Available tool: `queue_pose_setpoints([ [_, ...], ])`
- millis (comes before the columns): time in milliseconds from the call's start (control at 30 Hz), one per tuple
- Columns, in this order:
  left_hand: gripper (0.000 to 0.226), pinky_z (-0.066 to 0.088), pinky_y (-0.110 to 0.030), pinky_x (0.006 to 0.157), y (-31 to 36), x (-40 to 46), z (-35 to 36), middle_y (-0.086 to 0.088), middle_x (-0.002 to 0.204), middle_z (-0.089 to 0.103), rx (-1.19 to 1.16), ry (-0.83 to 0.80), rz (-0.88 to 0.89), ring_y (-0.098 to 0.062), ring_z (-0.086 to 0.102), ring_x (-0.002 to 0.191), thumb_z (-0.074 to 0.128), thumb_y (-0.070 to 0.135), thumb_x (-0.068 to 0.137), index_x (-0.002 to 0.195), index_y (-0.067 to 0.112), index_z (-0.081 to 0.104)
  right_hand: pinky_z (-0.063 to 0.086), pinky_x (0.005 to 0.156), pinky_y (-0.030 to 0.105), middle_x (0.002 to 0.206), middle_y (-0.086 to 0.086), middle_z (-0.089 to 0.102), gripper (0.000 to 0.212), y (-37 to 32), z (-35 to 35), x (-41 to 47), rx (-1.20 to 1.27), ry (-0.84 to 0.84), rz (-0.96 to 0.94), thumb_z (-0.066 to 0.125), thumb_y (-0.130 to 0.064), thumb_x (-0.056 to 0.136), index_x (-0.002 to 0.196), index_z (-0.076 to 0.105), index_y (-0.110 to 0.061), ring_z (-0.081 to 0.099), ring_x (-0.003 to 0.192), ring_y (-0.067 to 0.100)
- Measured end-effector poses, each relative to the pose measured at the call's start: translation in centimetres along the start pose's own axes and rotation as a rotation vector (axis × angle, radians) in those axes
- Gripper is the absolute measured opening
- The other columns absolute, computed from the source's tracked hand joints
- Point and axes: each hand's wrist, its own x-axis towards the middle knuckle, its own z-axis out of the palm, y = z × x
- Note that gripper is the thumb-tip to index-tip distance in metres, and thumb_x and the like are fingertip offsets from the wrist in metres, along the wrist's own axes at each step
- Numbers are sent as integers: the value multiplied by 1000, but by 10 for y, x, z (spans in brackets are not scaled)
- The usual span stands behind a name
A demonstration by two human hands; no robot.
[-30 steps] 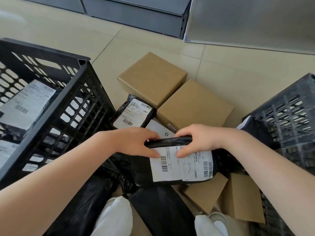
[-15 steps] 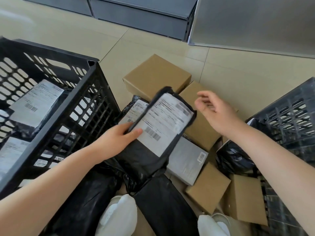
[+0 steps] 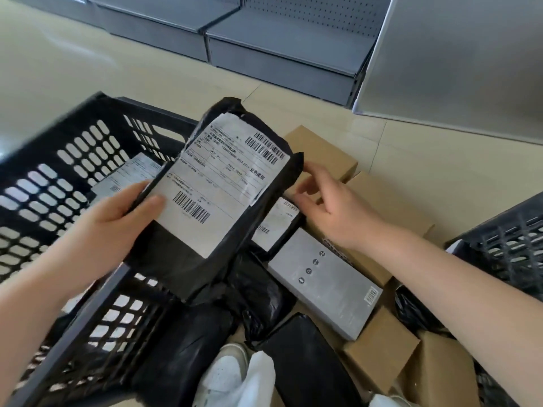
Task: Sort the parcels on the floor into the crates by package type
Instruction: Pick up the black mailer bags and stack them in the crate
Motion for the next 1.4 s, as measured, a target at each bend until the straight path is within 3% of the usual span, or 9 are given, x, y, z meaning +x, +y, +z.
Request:
queue_pose_setpoints([
  [100,16,52,-48,90,-12,3,-35,5,98,77,-17,161,-41,-21,74,91,57,44,93,99,42,72,38,90,22,130,-3,55,60,-34,13,14,-39,-70,-38,48,-43,102,153,25,-22,53,114,12],
  [233,33,51,-38,91,-24,10,-68,13,94,76,-18,314,-78,-9,73,86,66,67,75,98,44,73,35,105,27,146,4,47,62,-71,39,20,-70,-179,-119,48,-42,102,155,23,-20,44,131,18],
  [400,17,50,-41,92,-44,17,-106,11,93,76,70,341,-164,-20,71,93,57,47,94,96,43,73,20,121,35,159,3,33,56,-111,89,26,-90,-163,-241,49,-35,103,155,32,-19,23,147,19],
  [533,20,51,-44,95,-58,19,-131,7,98,74,172,391,-244,-22,69,96,55,50,90,93,41,72,12,124,40,162,2,28,50,-125,131,25,-133,-193,-278,44,-39,104,151,41,-21,14,151,20],
  [667,22,48,-49,101,-84,18,-161,3,105,71,303,434,-328,-27,65,102,52,48,91,99,38,70,7,125,40,167,-9,10,54,-119,153,20,-141,-198,-243,36,-51,103,153,33,-30,-4,154,12],
  [767,39,41,-49,104,-109,22,-176,-12,128,62,526,390,-393,-36,54,119,45,51,94,121,33,65,14,123,40,167,-14,8,55,-118,159,19,-117,-175,-231,37,-53,102,153,32,-33,-6,153,8],
  [933,36,40,-41,98,-157,30,-192,-17,121,63,721,248,-514,-38,55,114,50,29,101,128,11,64,27,117,37,167,-15,1,57,-117,167,17,-172,-142,-233,40,-52,102,153,28,-32,-11,153,8],
  [1267,44,37,-42,108,-216,33,-228,-18,141,52,1011,179,-709,-39,43,132,42,14,96,137,14,58,41,110,41,169,-3,2,66,-110,188,15,-265,-25,-276,44,-54,98,153,21,-26,-8,155,19],
  [1400,51,34,-38,108,-200,40,-210,-18,145,47,929,133,-727,-35,42,133,45,9,95,146,13,45,44,107,41,169,-1,2,68,-109,193,15,-293,5,-284,46,-54,97,153,20,-25,-6,155,21],
])
